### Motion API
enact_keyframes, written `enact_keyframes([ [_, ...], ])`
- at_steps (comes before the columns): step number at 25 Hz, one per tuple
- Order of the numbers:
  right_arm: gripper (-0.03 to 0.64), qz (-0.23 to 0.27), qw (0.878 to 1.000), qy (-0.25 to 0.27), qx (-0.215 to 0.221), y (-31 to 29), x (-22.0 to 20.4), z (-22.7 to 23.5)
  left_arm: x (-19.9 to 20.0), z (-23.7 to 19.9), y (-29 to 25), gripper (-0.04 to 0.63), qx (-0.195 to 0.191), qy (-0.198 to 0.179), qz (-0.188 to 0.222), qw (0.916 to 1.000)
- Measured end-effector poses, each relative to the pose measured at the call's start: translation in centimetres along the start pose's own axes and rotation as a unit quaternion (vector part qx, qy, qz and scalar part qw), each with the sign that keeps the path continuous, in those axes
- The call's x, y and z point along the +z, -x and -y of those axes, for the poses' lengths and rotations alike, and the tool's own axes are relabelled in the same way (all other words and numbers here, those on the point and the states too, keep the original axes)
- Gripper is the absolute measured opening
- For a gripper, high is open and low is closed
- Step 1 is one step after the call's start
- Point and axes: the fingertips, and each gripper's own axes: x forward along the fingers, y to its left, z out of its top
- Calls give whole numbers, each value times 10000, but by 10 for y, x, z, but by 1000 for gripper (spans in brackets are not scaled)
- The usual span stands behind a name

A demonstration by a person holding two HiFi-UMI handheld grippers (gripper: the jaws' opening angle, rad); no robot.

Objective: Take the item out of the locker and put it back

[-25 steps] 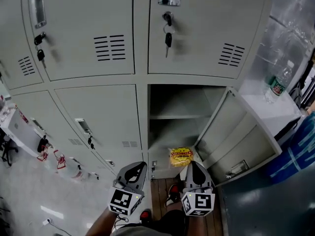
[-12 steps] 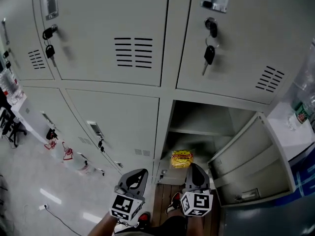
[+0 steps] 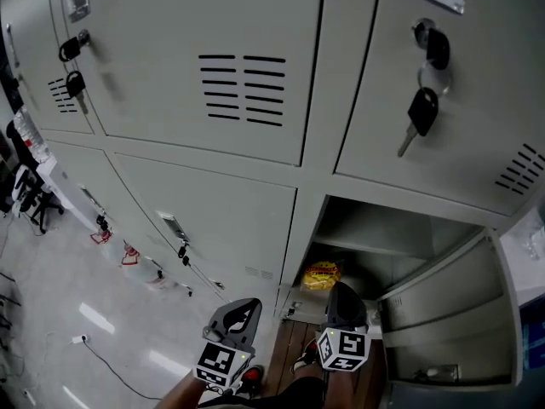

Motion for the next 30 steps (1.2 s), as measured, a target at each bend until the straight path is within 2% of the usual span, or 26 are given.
enact_keyframes([
  [10, 17, -286, 9995, -115, 51, -33, -35, 6, -16, -9, -10, 23, 171, 60, -197, 9996],
  [16, 17, -453, 9990, -26, -60, -41, -50, 11, -26, -15, -12, 23, 200, 89, -311, 9993],
  [24, 18, -486, 9987, -6, -163, -41, -56, 15, -35, -18, -11, 23, 186, 95, -405, 9990],
  [28, 20, -453, 9989, -98, -20, -40, -56, 11, -37, -21, -11, 23, 198, 127, -419, 9988],
  [30, 64, -412, 9990, -174, 22, -37, -56, 10, -37, -21, -11, 23, 187, 128, -422, 9989],
])
